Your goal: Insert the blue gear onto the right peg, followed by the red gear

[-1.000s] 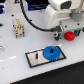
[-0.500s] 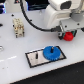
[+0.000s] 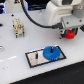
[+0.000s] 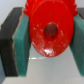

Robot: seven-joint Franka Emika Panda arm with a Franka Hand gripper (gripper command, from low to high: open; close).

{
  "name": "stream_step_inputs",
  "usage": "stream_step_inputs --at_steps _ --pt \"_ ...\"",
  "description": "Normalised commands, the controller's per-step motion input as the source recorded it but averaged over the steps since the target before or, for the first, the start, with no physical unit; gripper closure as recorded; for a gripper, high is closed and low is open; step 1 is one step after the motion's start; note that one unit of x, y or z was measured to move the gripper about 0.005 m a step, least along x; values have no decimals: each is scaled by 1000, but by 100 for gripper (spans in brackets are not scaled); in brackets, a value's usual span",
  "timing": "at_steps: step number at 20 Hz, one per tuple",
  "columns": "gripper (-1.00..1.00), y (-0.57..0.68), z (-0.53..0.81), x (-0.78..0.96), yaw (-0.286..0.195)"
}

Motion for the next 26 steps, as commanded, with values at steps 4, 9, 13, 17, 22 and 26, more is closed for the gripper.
stream_step_inputs --at_steps 4,9,13,17,22,26 --pt "100 -213 544 399 0" --pt "100 -306 426 488 0" --pt "100 -340 421 496 0" --pt "100 -308 353 541 0" --pt "100 -356 240 551 0" --pt "100 -338 166 607 0"
